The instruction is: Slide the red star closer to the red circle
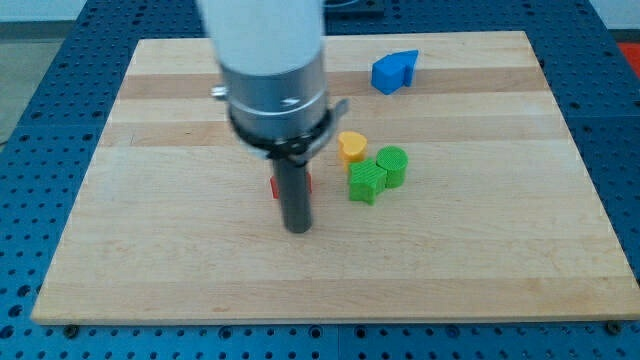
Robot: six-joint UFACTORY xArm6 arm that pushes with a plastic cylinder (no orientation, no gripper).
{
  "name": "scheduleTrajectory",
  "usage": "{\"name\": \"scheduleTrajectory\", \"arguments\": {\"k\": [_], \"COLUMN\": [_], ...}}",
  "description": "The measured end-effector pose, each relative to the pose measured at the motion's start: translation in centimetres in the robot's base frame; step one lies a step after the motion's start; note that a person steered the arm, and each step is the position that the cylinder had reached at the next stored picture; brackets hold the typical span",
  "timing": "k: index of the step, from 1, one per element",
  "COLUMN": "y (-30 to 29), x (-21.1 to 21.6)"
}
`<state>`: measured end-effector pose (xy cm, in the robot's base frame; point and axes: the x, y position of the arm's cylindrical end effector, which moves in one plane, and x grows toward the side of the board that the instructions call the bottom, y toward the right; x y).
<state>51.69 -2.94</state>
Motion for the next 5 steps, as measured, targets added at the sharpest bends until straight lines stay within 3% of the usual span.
{"name": "scheduleTrajectory", "arguments": {"k": [2, 4, 5], "y": [-3.0, -0.9, -3.2], "x": [-9.3, -1.6, -3.9]}}
